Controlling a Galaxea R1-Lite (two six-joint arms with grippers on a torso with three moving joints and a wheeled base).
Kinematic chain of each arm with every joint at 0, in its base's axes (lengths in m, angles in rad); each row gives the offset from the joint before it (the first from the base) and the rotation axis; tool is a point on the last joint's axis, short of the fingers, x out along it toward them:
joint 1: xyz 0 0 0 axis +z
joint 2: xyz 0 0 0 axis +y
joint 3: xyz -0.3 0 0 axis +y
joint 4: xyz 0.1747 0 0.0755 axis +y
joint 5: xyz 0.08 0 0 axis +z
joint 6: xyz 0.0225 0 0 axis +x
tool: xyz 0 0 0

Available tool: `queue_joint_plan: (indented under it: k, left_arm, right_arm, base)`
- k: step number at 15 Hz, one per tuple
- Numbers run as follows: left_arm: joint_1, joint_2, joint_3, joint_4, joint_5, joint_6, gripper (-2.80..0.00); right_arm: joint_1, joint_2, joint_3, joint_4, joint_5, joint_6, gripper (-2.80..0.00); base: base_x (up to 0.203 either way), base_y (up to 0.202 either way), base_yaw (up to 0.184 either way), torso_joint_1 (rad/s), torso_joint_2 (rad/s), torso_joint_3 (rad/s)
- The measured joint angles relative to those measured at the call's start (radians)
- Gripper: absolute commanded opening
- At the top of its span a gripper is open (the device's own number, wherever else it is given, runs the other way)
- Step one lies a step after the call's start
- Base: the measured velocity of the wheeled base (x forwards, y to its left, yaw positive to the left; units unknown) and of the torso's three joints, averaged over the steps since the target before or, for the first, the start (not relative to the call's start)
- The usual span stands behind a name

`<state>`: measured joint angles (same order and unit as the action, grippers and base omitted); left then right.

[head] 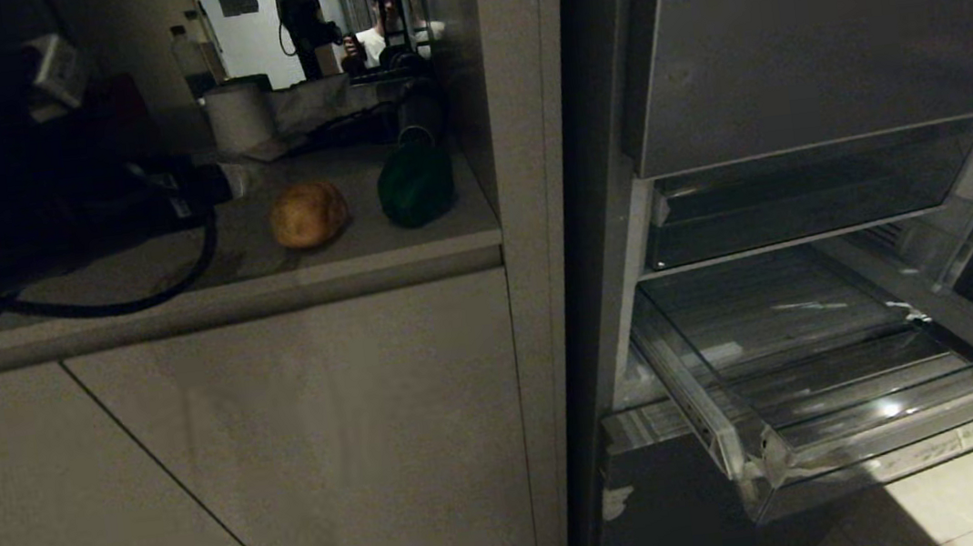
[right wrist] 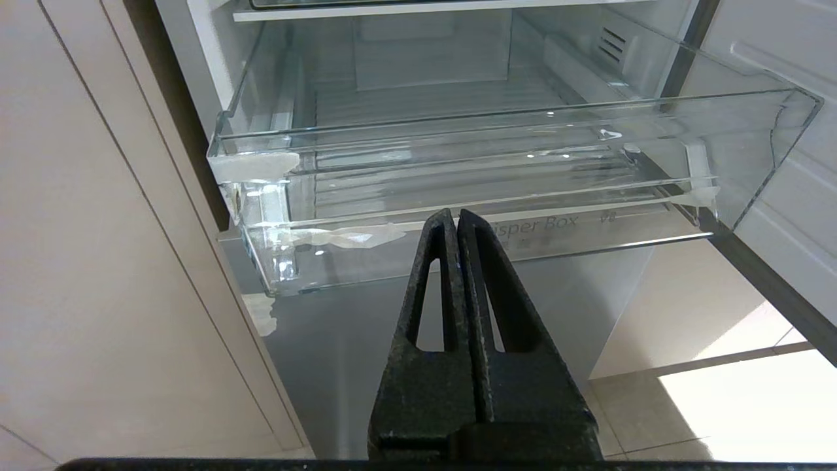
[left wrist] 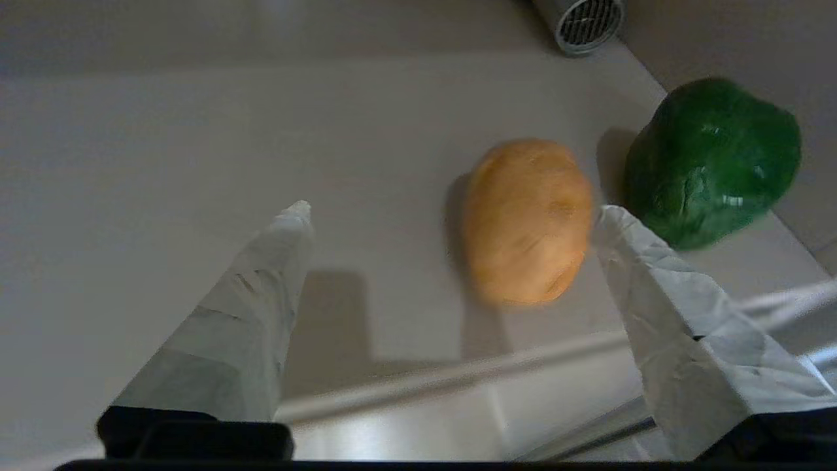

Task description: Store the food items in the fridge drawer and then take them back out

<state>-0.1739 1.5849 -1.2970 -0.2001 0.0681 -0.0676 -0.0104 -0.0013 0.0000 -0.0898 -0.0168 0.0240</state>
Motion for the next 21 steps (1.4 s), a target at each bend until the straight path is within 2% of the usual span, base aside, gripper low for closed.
queue_joint_plan:
  k: [2, 4, 12, 21]
  left_arm:
    - [-0.021, 0.054, -0.013, -0.104, 0.048, 0.002, 0.0]
    - [-0.037, 0.093, -0.018, -0.184, 0.068, 0.002, 0.0]
    - [-0.07, 0.153, -0.031, -0.195, 0.067, -0.003, 0.0]
    - [-0.073, 0.169, -0.009, -0.194, 0.063, -0.016, 0.0]
  right_arm:
    - [0.0, 0.0, 0.0, 0.0, 0.0, 0.0, -2.8]
    - [0.0, 0.0, 0.0, 0.0, 0.0, 0.001, -2.8]
    - [0.0, 0.0, 0.0, 0.0, 0.0, 0.0, -2.8]
    - [0.0, 0.0, 0.0, 0.0, 0.0, 0.001, -2.8]
  base:
    - [0.0, 0.0, 0.0, 0.0, 0.0, 0.0]
    - [0.0, 0.0, 0.0, 0.0, 0.0, 0.0]
    - [0.0, 0.0, 0.0, 0.0, 0.0, 0.0]
    - [0.0, 0.0, 0.0, 0.0, 0.0, 0.0]
